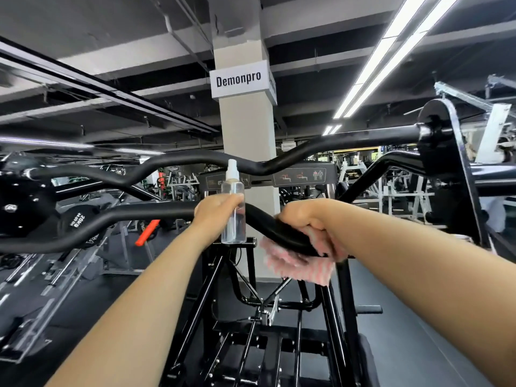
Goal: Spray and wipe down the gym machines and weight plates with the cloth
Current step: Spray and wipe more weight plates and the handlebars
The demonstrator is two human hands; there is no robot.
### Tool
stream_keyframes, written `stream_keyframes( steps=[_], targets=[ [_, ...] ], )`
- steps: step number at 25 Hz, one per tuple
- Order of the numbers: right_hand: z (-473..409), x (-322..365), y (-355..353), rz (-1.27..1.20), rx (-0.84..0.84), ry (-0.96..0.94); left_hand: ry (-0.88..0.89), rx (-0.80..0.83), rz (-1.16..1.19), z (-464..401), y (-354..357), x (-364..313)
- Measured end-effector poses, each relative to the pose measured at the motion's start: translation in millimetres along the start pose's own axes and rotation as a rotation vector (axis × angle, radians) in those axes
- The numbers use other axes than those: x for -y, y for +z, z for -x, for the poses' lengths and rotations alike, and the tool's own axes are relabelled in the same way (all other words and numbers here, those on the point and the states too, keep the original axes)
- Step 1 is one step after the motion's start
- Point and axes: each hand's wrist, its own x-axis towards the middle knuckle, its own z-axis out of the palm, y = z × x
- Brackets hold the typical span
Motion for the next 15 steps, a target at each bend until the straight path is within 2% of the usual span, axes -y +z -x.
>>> stream_keyframes(
  steps=[2,5,7,9,11,15],
  targets=[
    [-4,9,4,-0.097,-0.063,-0.077,0.028,-0.005,-0.032,-2,0,2],
    [-8,14,6,0.067,-0.221,-0.213,0.075,-0.065,-0.143,-1,1,2],
    [5,6,12,0.287,-0.285,-0.322,0.096,-0.073,-0.167,-2,1,1],
    [20,-9,22,0.623,-0.414,-0.373,0.100,-0.083,-0.160,-2,2,3],
    [33,-22,29,0.860,-0.519,-0.425,0.116,-0.104,-0.163,-1,3,5],
    [53,-58,24,1.102,-0.499,-0.659,0.102,-0.073,-0.103,2,4,5]
  ],
)
